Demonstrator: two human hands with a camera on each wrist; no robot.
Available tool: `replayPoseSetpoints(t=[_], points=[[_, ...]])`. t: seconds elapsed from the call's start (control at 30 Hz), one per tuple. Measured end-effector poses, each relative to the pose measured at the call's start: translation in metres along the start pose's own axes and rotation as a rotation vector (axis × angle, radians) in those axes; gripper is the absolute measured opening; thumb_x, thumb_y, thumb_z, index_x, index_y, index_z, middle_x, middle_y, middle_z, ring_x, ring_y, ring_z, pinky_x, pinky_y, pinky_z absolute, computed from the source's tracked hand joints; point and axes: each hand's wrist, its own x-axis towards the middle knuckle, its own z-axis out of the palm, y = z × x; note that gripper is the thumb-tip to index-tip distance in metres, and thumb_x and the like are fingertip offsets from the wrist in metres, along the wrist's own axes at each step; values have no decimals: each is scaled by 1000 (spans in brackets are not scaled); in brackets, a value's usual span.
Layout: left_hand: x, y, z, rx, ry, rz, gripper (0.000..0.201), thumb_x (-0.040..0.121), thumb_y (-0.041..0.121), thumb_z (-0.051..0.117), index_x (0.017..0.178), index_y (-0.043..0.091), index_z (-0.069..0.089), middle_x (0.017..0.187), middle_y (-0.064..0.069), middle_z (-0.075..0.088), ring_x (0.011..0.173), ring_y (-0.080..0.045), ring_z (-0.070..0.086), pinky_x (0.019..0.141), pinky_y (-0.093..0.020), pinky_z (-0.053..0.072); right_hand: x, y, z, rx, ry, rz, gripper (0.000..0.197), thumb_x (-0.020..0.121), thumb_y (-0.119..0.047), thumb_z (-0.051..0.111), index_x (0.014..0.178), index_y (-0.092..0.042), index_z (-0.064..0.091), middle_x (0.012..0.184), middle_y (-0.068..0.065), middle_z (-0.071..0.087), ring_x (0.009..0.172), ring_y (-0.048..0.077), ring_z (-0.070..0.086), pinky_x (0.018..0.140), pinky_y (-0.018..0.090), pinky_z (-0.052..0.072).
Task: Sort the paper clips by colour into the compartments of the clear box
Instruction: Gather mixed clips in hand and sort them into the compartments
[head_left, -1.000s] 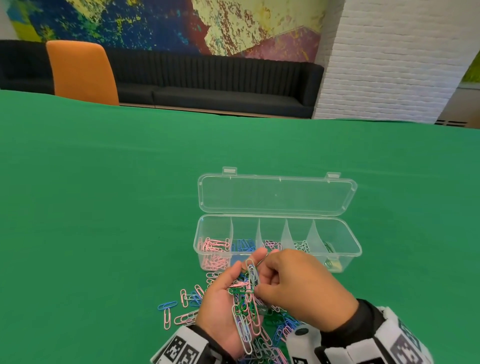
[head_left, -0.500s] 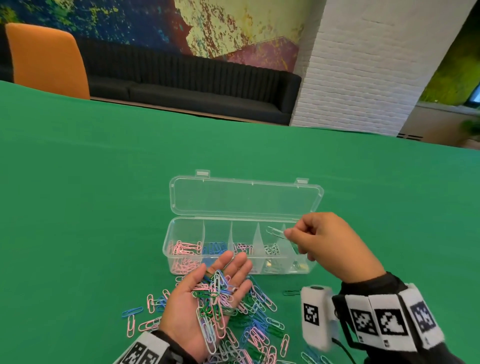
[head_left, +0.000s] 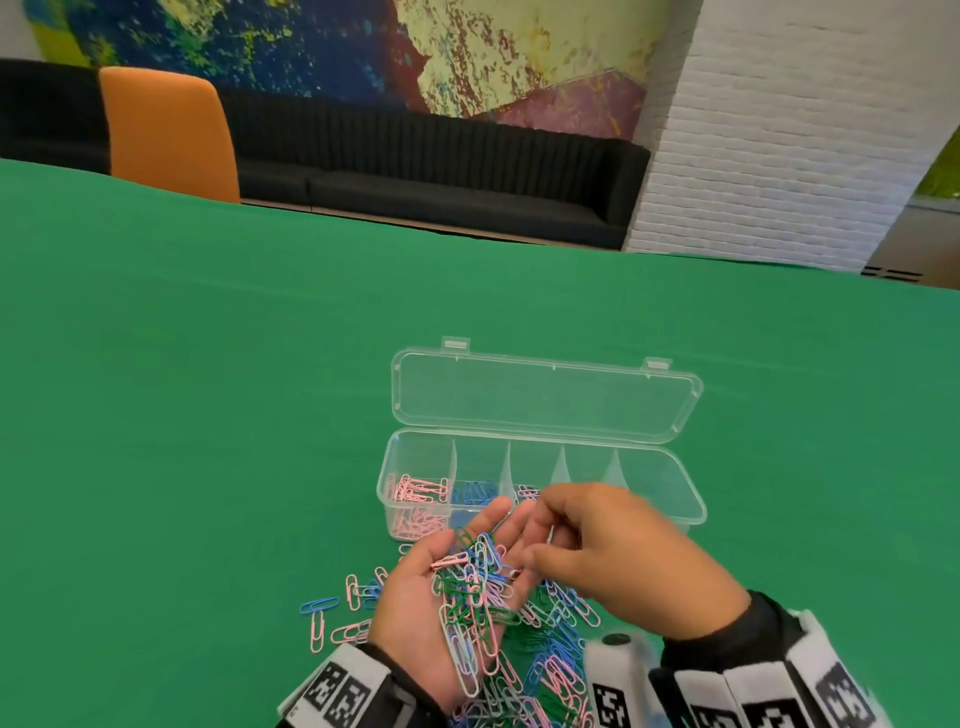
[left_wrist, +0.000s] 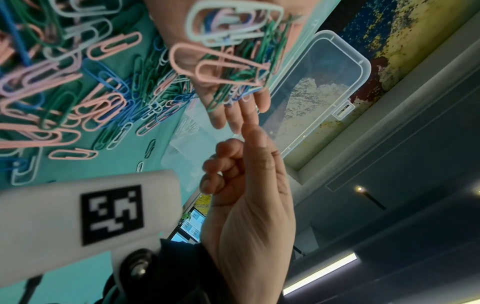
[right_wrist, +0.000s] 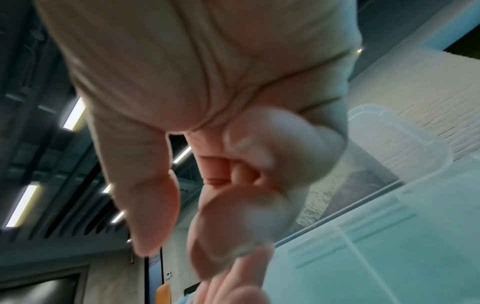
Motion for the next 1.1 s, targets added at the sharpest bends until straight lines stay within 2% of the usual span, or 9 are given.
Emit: replayPoseSetpoints(t=[0.13,0.3,0.37,0.5,0.87,0.93,1.0,1.07,1.1], points=[[-2,1,0,-5,-56,-13,54,54,-3,72,107,-10,65,114,-29,62,79,-38,69,57,-45,58,-1,-8,7,5,-43,-39,9,82,-20,61,76,-24,57,64,-13,67,56,-6,52,56,11,35],[-2,0,4,-21,-44,16,41,75,11,49,106,-12,63,105,-29,65,78,-37,70,53,-44,57,0,-9,14,-47,20,-54,6,79,-19,61,74,-20,58,62,-16,63,57,0,52,57,12,36],[-2,-1,4,0,-49,9,40,78,15,45,99,-11,67,96,-29,67,74,-37,70,54,-42,58,-1,-11,14,-33,34,-80,5,78,-16,61,80,-19,58,64,-26,60,60,3,52,60,14,39],[-3,-3,5,35,2,-13,48,83,27,41,66,-8,69,71,-27,64,51,-33,64,47,-36,55,-1,-12,14,-74,24,-155,25,78,-14,58,96,-31,56,66,-7,57,68,7,52,72,26,45],[3,-3,-4,90,-56,-5,47,81,31,40,94,-5,66,86,-22,64,67,-33,64,60,-36,55,0,-9,15,-145,0,-176,12,78,-20,59,81,-28,50,63,-8,48,59,4,42,66,26,41],[1,-4,0,76,-69,1,48,81,29,40,91,-7,70,86,-26,66,67,-36,67,59,-41,56,1,-9,14,-150,-1,-174,10,79,-20,59,77,-26,51,61,-12,50,58,2,43,64,21,39],[-1,-3,2,49,-76,14,48,81,26,40,89,-10,70,87,-30,67,65,-39,68,53,-45,57,1,-8,12,-159,-8,-167,9,81,-19,59,75,-24,53,65,-30,54,57,-1,44,58,13,34],[0,-3,1,48,-83,8,50,81,26,40,99,-11,68,99,-32,65,72,-41,68,55,-46,58,1,-6,9,-172,-9,-156,12,82,-19,59,72,-24,53,68,-50,44,59,-3,47,56,11,35],[0,-2,0,49,-84,6,50,81,26,40,103,-10,66,106,-32,64,75,-40,68,58,-45,57,1,-5,8,-172,-4,-153,15,82,-20,59,70,-25,52,68,-49,45,60,-4,48,57,11,36]])
